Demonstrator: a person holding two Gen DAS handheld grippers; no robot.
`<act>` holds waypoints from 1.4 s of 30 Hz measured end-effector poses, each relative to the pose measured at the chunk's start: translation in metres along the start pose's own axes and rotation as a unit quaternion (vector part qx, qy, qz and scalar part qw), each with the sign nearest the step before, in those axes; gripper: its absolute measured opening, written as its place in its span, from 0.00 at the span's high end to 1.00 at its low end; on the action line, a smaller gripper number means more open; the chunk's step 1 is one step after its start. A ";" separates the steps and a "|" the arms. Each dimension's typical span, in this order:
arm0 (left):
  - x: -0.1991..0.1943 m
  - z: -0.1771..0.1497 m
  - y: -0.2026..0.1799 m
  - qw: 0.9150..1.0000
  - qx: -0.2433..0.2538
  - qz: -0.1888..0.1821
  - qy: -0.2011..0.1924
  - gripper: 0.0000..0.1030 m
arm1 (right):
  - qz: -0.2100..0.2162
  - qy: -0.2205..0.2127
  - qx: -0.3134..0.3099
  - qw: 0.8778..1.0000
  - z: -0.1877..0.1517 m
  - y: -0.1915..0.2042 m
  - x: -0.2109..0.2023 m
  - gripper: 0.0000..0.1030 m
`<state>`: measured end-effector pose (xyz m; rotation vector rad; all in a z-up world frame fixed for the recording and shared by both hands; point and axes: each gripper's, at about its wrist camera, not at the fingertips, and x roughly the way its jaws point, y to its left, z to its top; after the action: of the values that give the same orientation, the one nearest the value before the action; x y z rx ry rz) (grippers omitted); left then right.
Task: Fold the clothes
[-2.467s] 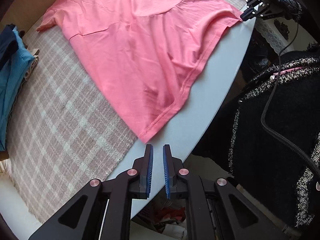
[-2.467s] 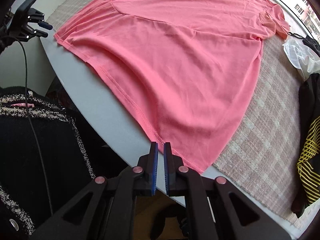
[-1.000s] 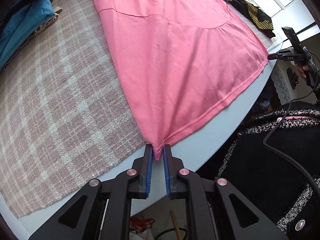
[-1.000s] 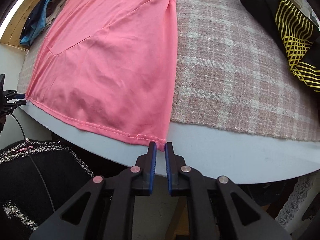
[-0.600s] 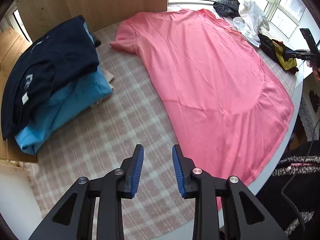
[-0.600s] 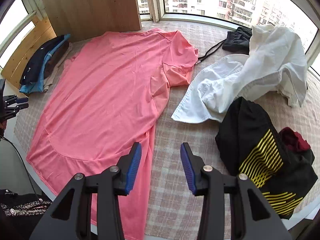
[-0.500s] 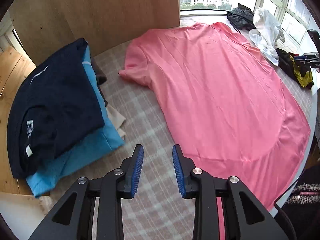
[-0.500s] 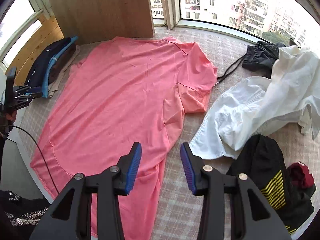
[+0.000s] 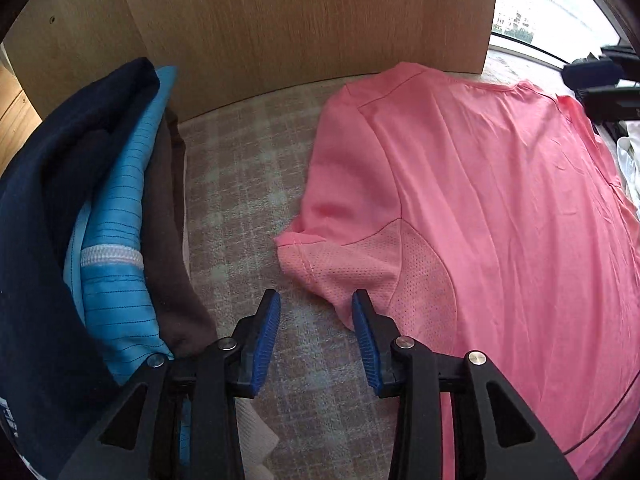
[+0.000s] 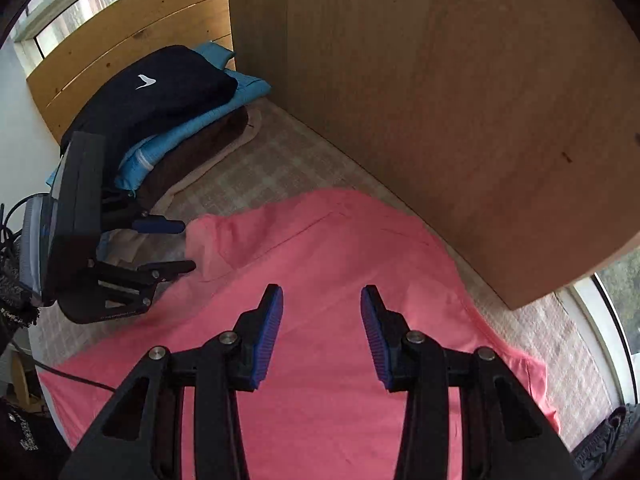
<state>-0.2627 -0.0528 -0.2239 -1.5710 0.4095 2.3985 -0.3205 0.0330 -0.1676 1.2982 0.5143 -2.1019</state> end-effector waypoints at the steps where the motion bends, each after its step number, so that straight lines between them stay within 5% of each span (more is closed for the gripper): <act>1: 0.003 -0.001 -0.003 1.000 0.008 0.005 0.000 0.64 | -0.003 0.007 -0.019 1.000 0.016 0.005 0.015 0.61; 7: 0.000 -0.012 -0.009 0.999 0.025 0.008 -0.026 0.64 | -0.010 0.067 -0.138 0.988 0.071 0.031 0.088 0.61; 14: 0.002 -0.021 -0.013 0.998 0.035 -0.009 -0.050 0.64 | 0.013 0.120 -0.222 0.967 0.068 0.047 0.115 0.62; 15: 0.002 -0.022 -0.013 0.998 0.037 -0.013 -0.054 0.67 | 0.019 0.126 -0.230 0.965 0.065 0.048 0.113 0.66; 16: 0.001 -0.023 -0.013 0.997 0.038 -0.018 -0.057 0.72 | 0.022 0.128 -0.236 0.963 0.063 0.050 0.111 0.93; 17: 0.002 -0.024 -0.013 0.997 0.039 -0.026 -0.059 0.92 | 0.015 0.124 -0.240 0.963 0.061 0.051 0.107 0.98; 18: 0.002 -0.026 -0.012 0.997 0.040 -0.032 -0.059 0.98 | 0.008 0.120 -0.243 0.962 0.059 0.052 0.103 0.98; 24: -0.018 -0.043 -0.017 0.994 0.045 -0.019 -0.099 0.98 | -0.015 0.039 -0.202 0.978 0.041 0.036 0.055 0.98; 31: -0.027 -0.073 -0.053 0.987 0.126 0.008 -0.098 0.98 | -0.006 0.070 -0.174 0.982 0.015 0.013 0.045 0.91; 34: -0.027 -0.078 -0.069 0.983 0.153 0.024 -0.101 0.98 | 0.032 0.060 -0.143 0.987 0.025 0.014 0.045 0.78; 42: -0.043 -0.083 -0.117 0.961 0.241 0.048 -0.127 0.98 | 0.102 0.099 -0.126 0.982 0.028 0.042 0.066 0.76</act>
<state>-0.1341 0.0234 -0.2276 -1.0375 0.9473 2.2891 -0.3326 -0.0346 -0.2144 1.3548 0.6791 -1.6907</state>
